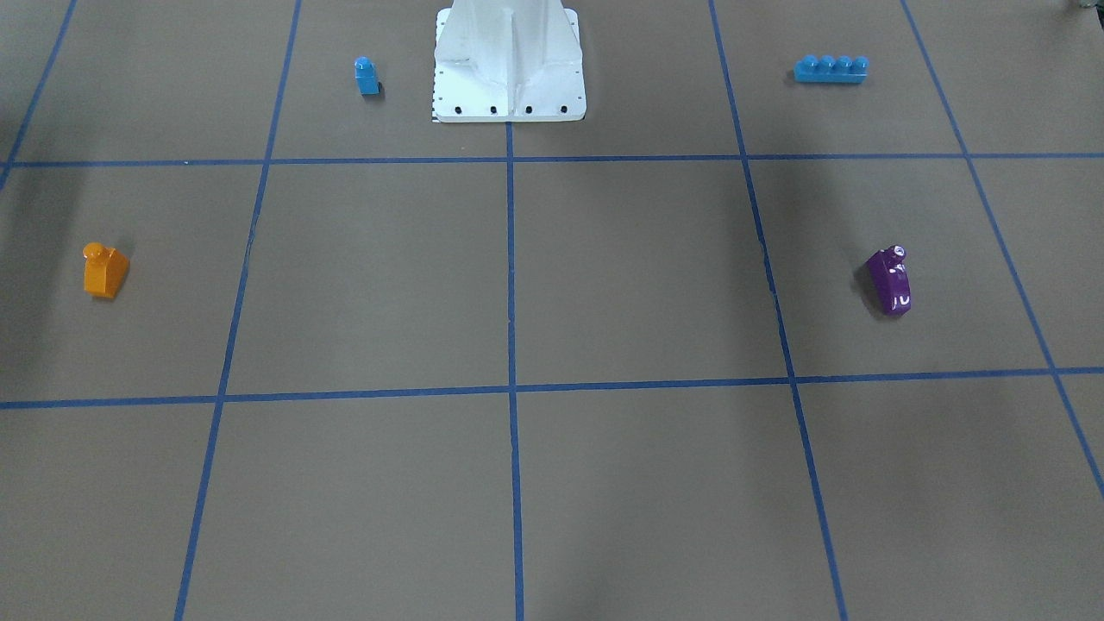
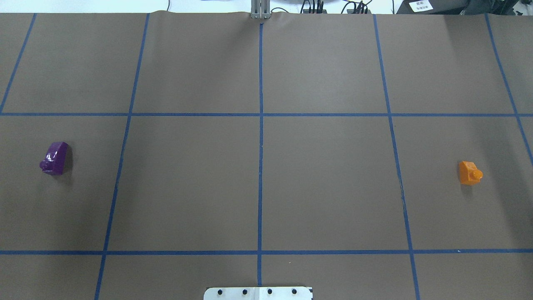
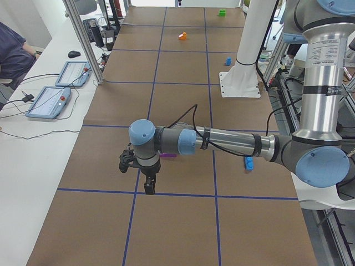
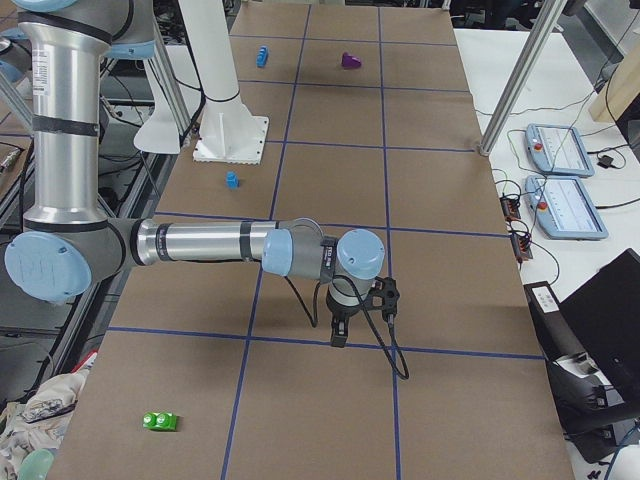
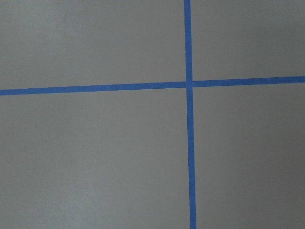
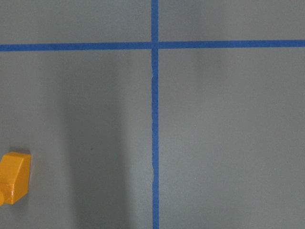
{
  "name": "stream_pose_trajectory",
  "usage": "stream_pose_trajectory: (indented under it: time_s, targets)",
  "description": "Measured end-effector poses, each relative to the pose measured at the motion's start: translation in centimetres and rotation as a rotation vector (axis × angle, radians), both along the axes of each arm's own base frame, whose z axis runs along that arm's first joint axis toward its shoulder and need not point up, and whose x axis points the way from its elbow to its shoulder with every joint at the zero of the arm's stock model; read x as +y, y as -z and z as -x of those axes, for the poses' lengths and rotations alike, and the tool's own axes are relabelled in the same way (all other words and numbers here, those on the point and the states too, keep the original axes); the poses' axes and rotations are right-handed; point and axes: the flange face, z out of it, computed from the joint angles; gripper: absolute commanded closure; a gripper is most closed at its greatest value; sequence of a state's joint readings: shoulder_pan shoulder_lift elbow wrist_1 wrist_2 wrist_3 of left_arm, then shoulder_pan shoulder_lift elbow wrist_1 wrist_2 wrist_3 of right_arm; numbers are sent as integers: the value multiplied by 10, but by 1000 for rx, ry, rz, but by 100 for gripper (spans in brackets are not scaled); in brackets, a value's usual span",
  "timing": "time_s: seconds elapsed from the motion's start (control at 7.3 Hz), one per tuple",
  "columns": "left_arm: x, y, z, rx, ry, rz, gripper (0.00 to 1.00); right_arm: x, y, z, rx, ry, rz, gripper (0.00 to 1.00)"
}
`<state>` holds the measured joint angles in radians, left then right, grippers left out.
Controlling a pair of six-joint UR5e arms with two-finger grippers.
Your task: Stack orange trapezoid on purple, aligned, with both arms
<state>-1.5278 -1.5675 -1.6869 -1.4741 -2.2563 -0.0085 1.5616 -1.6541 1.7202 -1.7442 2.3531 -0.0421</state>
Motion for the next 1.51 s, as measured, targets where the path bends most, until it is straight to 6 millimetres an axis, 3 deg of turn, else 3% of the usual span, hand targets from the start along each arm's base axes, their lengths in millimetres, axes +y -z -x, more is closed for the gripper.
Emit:
stream_pose_trajectory:
  time_s: [0.27, 0.55, 0.96, 1.23, 1.51]
  targets:
    - [-3, 4, -1, 0, 1, -7, 0, -3, 4, 0, 0, -3, -7, 0]
    - [-20, 33, -11, 8, -13, -62, 0, -12, 15, 0, -1, -4, -30, 0]
    - [-27, 100, -73, 47, -129, -200, 0, -28, 40, 5, -11, 3, -86, 0]
    - [-27, 113, -96, 91, -113, -180, 0, -55, 65, 13, -15, 8, -123, 0]
    - [-14, 114, -132, 120, 32, -103, 0, -65, 68, 21, -23, 7, -112, 0]
